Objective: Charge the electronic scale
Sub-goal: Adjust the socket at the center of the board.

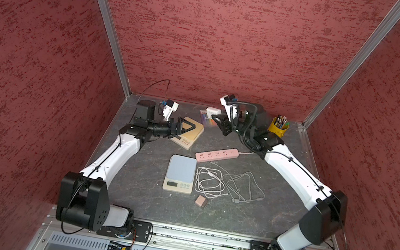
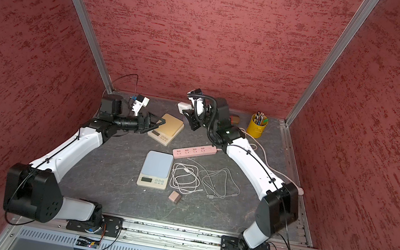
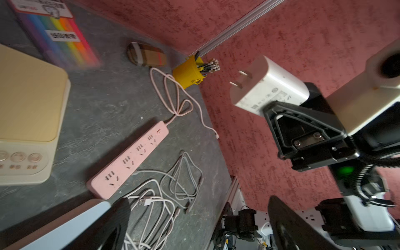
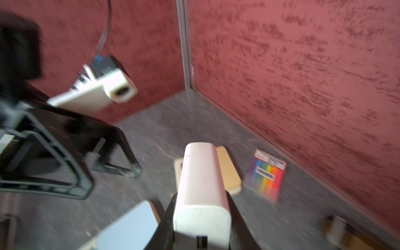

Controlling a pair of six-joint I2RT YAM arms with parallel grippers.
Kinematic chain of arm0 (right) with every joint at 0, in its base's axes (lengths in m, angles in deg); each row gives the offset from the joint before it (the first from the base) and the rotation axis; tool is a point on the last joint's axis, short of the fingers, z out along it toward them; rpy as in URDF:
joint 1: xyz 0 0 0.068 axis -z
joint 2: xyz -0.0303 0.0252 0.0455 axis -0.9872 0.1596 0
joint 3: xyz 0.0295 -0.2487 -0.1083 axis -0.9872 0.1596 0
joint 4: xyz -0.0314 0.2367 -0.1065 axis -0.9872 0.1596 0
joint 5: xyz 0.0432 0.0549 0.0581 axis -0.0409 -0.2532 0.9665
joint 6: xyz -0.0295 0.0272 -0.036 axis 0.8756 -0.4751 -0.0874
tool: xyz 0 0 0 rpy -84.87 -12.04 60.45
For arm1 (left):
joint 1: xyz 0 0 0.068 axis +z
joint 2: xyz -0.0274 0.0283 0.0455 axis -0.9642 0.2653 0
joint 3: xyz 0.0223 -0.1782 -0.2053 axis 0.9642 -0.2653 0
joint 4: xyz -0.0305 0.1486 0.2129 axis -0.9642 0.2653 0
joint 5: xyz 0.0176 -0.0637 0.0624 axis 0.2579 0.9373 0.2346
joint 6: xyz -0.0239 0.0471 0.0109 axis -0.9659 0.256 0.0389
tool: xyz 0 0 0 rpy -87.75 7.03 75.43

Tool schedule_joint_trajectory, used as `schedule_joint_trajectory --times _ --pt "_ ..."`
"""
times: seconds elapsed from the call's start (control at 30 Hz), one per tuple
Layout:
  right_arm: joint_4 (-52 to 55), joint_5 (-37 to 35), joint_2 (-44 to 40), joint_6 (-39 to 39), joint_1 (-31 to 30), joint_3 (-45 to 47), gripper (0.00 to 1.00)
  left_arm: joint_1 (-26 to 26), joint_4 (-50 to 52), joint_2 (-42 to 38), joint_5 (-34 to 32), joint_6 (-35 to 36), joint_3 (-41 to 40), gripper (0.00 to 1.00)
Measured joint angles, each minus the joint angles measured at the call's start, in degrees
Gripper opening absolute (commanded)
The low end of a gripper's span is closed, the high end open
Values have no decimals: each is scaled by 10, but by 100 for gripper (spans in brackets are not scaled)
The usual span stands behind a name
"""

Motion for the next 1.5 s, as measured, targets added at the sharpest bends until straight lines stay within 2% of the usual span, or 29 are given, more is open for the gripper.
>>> schedule_joint_trajectory --times 0.1,0.2,0.3,0.4,0.7,0.93,1.2,1.33,1.5 --pt "105 -82 93 90 -1 -64 0 -20 49 33 -30 34 0 100" --pt "182 -145 186 145 4 -98 0 -47 81 71 -57 59 0 100" --pt "227 -176 250 173 17 -110 0 -78 107 103 -80 80 0 100" --pt "243 -181 277 188 36 -114 0 -100 122 125 -91 96 2 100" --pt "274 -183 276 215 61 -134 0 -103 136 165 -111 131 8 100" --pt "286 -163 213 208 58 -38 0 -103 138 175 -127 148 8 100" --pt "297 -100 110 167 41 86 0 -104 133 165 -153 159 8 100" --pt "300 -92 95 153 24 104 0 -107 125 154 -153 165 8 100" --pt "294 -119 63 164 15 106 0 -122 120 137 -154 178 8 99"
